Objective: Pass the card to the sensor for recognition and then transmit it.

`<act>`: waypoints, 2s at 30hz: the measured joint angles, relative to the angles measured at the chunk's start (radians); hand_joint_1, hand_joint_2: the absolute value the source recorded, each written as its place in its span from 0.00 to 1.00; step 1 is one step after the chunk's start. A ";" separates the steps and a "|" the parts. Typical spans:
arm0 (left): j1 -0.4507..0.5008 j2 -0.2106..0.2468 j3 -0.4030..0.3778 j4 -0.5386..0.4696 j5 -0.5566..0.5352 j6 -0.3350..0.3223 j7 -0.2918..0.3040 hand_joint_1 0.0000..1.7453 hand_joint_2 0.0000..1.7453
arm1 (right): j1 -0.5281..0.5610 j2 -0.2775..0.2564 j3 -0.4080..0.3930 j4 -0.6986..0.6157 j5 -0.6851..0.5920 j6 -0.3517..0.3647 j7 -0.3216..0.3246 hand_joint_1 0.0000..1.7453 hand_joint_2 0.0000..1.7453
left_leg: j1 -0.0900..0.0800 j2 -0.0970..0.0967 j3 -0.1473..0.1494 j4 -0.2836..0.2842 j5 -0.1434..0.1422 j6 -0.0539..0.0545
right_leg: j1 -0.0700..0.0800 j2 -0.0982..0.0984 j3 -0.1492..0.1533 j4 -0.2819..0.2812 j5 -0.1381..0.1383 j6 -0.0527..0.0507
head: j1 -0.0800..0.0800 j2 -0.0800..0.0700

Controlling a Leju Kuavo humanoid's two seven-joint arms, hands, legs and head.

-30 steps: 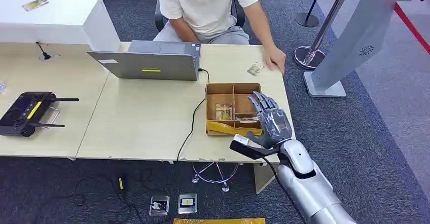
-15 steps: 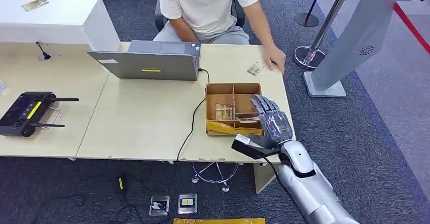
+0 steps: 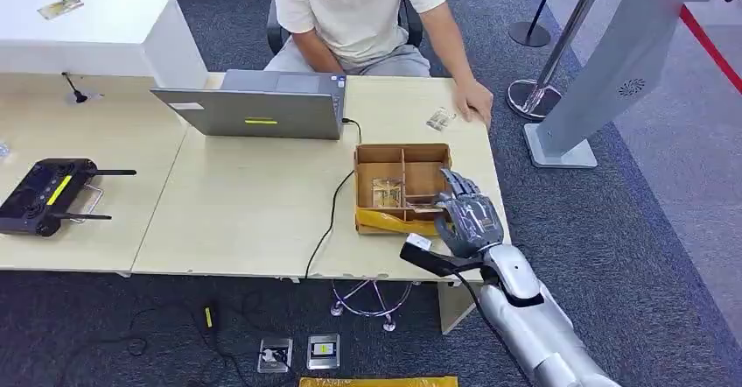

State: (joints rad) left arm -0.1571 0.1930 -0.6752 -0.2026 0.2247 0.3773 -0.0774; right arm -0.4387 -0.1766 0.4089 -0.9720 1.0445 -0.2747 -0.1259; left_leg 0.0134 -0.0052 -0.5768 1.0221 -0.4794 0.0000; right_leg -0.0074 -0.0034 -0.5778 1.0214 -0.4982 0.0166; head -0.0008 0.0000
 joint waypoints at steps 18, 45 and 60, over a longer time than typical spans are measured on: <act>0.000 -0.007 -0.001 0.000 0.000 -0.005 0.005 0.00 0.00 | -0.022 0.010 0.000 0.043 -0.005 -0.016 -0.003 0.96 1.00 | 0.000 0.000 0.000 0.000 0.000 0.000 | 0.000 0.000 0.000 0.000 0.000 0.000 | 0.000 0.000; 0.001 -0.013 -0.008 0.000 0.006 0.013 0.006 0.00 0.00 | -0.140 0.012 -0.063 0.080 -0.037 -0.159 -0.002 1.00 1.00 | 0.000 0.001 0.000 0.000 0.000 0.000 | 0.000 0.000 0.000 0.000 0.000 0.000 | 0.000 0.000; -0.022 -0.016 -0.026 0.000 -0.022 0.012 0.008 0.00 0.00 | -0.239 0.011 -0.121 0.100 -0.034 -0.163 -0.021 1.00 1.00 | 0.000 0.001 0.000 0.000 0.000 0.000 | 0.000 0.001 0.000 0.000 0.000 0.000 | 0.000 0.000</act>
State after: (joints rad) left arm -0.1793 0.1770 -0.7015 -0.2026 0.2030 0.3891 -0.0694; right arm -0.6773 -0.1652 0.2884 -0.8724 1.0109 -0.4375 -0.1468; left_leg 0.0133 -0.0039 -0.5764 1.0223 -0.4791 0.0002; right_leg -0.0074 -0.0026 -0.5780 1.0215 -0.4981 0.0166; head -0.0008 0.0000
